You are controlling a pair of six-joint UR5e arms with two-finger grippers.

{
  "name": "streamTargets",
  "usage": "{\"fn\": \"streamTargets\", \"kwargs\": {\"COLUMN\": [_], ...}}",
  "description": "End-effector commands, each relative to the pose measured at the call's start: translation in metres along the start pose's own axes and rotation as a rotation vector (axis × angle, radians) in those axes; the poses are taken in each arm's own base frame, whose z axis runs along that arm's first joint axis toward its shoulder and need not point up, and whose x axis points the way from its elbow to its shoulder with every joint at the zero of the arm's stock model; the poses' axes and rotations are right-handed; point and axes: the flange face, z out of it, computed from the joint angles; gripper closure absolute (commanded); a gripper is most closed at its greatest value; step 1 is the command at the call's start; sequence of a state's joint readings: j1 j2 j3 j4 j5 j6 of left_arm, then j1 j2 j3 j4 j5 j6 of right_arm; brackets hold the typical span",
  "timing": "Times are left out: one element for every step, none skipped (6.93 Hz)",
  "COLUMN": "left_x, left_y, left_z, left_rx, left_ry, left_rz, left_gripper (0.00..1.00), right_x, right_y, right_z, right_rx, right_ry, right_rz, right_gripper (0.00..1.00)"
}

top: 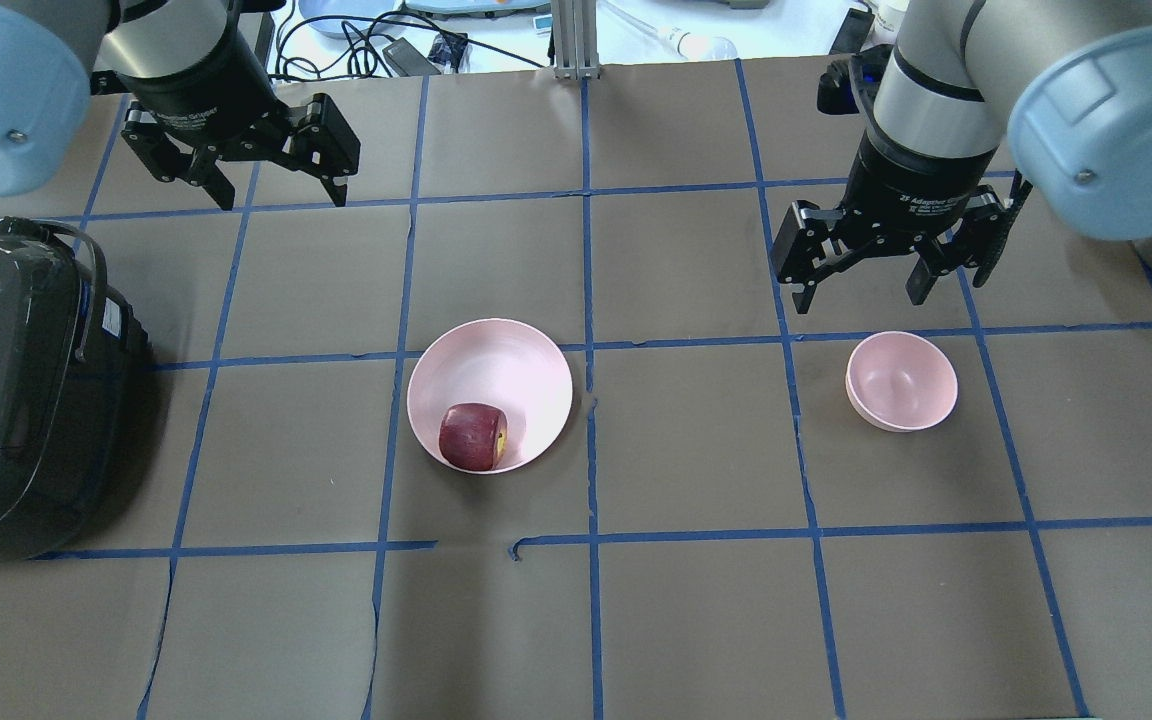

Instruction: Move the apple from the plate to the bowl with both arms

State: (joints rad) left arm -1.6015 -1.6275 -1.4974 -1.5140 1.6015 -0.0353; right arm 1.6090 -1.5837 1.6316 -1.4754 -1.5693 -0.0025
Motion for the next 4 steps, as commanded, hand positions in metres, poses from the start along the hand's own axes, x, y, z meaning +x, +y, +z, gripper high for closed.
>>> {"fn": "streamTargets", "kwargs": {"left_x": [0.0,0.0,0.0,0.0], "left_y": [0.0,0.0,0.0,-0.001], "left_z": [0.001,0.001,-0.001,0.0], "left_rx": [-0.001,-0.001,0.002,0.0], "left_ry": [0.0,0.0,0.003,0.005], "left_rz": [0.0,0.0,0.0,0.0], "left_gripper": [0.0,0.0,0.0,0.0], "right_x": [-0.001,0.0,-0.001,0.0], "right_y": [0.001,-0.001,-0.002,-0.002], "right_z": [-0.006,0.002,0.005,-0.006], "right_rx": [0.013,-0.004,-0.01,0.016], "right_ry": [0.002,0.002,-0.001,0.008], "right_rz": [-0.005,-0.004,-0.014,-0.011], "right_gripper": [0.0,0.0,0.0,0.0]}}
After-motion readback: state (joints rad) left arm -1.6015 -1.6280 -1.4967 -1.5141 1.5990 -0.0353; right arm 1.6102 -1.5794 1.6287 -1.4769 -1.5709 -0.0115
